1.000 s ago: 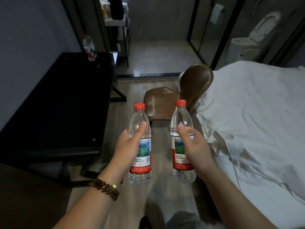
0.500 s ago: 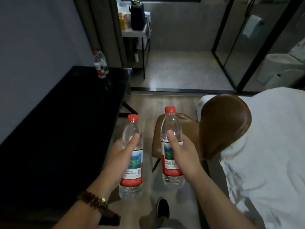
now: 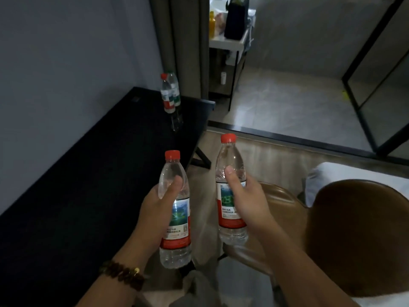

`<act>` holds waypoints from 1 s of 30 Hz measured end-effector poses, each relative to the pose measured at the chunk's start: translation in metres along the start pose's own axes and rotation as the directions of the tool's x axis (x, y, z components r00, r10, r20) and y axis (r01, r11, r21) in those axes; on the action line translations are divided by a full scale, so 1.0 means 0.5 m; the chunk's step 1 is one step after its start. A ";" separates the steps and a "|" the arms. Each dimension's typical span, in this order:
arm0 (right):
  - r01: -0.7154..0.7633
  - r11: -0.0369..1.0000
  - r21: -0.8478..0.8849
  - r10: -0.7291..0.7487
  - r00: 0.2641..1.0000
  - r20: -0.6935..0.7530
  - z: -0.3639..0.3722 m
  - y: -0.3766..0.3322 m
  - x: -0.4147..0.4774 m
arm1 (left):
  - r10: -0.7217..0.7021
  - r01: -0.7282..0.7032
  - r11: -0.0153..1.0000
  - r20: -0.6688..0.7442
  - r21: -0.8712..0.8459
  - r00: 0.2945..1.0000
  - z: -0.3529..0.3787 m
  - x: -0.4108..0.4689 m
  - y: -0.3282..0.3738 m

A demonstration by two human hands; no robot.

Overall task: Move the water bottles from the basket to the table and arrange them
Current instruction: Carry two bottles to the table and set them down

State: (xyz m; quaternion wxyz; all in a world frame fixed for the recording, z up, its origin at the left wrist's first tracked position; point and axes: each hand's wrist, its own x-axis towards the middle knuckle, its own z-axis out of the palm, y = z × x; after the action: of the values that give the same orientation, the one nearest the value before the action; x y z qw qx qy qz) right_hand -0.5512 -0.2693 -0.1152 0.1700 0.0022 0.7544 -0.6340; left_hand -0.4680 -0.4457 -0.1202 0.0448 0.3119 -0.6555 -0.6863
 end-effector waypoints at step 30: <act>0.067 0.948 -0.311 0.165 0.732 0.661 0.563 -0.142 0.735 | -0.174 0.061 0.975 -0.564 -0.213 0.808 -0.280 0.562 0.144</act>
State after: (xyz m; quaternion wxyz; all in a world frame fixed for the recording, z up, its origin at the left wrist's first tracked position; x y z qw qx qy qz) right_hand -0.8416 -0.6310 -0.1816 0.4488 -0.2364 0.7303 -0.4576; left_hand -0.6500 -0.7095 -0.1498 0.2280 0.5402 -0.5235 -0.6182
